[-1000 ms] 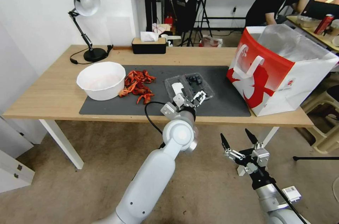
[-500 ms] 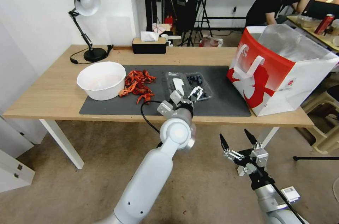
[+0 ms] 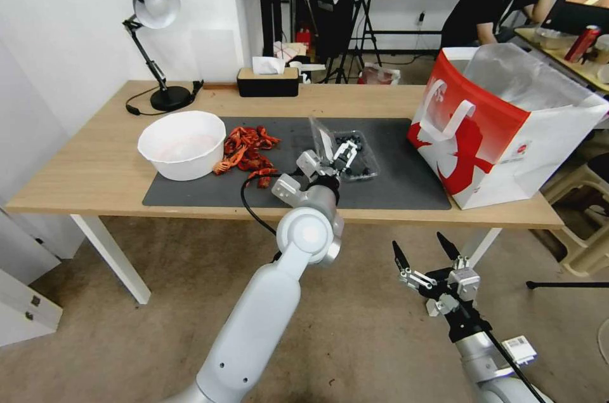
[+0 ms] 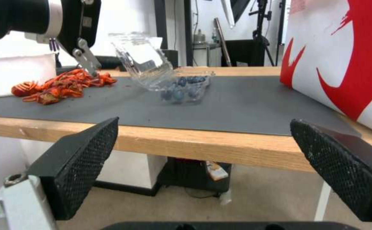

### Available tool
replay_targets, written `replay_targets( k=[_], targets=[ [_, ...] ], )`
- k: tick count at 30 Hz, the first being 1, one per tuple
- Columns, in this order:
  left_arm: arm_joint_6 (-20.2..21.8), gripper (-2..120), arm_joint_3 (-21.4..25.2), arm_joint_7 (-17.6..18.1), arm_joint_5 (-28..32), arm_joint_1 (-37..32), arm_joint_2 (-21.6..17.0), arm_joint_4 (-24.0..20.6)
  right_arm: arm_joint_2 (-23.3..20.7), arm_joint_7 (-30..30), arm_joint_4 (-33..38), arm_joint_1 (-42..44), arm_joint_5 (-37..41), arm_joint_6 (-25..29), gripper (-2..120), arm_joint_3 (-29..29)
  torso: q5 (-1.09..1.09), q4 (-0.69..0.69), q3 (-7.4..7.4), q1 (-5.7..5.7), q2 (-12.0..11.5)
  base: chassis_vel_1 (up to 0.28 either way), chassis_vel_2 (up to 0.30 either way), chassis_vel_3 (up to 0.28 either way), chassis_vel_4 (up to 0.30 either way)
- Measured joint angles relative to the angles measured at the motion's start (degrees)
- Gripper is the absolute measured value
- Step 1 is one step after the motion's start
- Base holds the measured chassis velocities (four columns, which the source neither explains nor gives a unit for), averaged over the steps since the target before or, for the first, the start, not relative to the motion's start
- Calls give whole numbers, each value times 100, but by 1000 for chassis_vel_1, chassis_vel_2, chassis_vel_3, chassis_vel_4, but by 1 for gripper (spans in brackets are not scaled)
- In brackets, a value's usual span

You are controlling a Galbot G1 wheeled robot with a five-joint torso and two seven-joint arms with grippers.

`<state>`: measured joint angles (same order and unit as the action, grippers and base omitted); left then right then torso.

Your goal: Close the takeout container lid, then place the container into the takeout bag.

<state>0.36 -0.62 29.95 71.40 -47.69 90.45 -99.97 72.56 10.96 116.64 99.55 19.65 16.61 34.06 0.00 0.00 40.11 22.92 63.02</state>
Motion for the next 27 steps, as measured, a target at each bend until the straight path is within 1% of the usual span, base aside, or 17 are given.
replay_targets(
  k=[6,11,16,17,20,21,23,27],
  targets=[
    [0,100,56,-280,122,88,-49,7,-7,-26,33,23,-27,-8,100,-1,0,0,0,0,0,0,0,0,0],
    [17,100,56,-401,156,154,-74,38,-16,-30,52,40,-31,-12,100,14,0,0,0,0,0,0,0,0,0],
    [66,100,56,-683,223,209,-166,98,-9,-32,60,74,-47,-12,100,27,1,0,0,0,0,0,0,0,0],
    [66,100,56,-683,223,209,-166,98,-9,-32,60,74,-47,-12,100,27,1,0,0,0,0,0,0,0,0],
    [212,100,50,-932,294,277,-300,179,-4,-33,60,83,-57,-2,100,29,1,0,0,0,0,0,0,0,0],
    [212,100,50,-932,294,277,-300,179,-4,-33,60,83,-57,-2,100,29,1,0,0,0,0,0,0,0,0],
    [387,100,48,-1103,373,357,-419,238,-4,-37,58,82,-67,1,100,29,1,0,0,0,0,0,0,0,0],
    [540,100,24,-1244,428,441,-526,298,-4,-42,54,80,-72,3,100,28,0,0,0,0,0,0,0,0,0]
  ],
)
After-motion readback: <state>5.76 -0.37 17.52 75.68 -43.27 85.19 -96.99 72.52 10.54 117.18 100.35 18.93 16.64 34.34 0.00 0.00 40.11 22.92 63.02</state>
